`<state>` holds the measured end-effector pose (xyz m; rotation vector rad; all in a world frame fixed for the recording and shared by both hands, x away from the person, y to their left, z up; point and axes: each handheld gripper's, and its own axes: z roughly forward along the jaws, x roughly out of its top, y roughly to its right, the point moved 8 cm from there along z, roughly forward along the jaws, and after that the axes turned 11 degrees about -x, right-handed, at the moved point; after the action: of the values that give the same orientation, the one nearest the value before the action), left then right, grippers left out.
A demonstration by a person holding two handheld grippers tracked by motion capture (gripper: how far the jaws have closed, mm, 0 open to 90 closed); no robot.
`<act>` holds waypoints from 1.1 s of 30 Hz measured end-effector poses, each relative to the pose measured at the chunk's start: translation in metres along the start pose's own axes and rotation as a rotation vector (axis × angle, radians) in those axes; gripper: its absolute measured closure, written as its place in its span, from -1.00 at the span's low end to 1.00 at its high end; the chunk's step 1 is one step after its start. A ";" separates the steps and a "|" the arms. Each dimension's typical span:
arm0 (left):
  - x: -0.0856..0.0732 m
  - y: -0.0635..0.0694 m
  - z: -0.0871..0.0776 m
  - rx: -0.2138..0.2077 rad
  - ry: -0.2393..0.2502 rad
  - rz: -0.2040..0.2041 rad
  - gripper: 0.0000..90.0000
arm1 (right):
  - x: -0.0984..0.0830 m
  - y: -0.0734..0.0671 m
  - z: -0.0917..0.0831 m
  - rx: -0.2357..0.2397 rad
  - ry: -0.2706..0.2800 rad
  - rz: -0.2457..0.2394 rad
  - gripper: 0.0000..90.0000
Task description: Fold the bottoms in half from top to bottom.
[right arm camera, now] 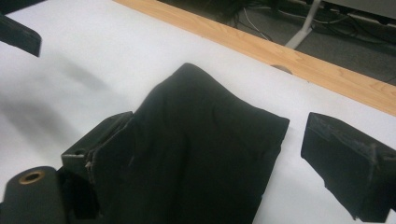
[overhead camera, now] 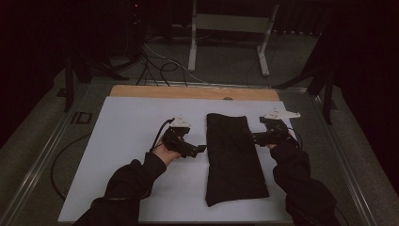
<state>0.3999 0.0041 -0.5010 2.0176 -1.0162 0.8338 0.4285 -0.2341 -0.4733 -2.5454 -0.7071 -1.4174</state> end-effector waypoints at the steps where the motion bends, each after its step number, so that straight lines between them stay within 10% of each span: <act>1: 0.001 -0.002 0.001 0.006 -0.002 -0.003 -1.00 | 0.000 0.002 0.006 -0.002 -0.008 -0.005 -0.78; 24: 0.016 -0.045 0.046 0.049 0.018 -0.001 -1.00 | -0.018 0.016 0.054 -0.033 -0.071 0.010 -0.77; 33: 0.014 -0.062 0.064 0.037 -0.032 -0.104 -1.00 | -0.031 0.025 0.072 -0.052 -0.126 0.049 -0.77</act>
<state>0.4731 -0.0270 -0.5433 2.1027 -0.9112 0.7725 0.4817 -0.2419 -0.5353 -2.6922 -0.6296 -1.2864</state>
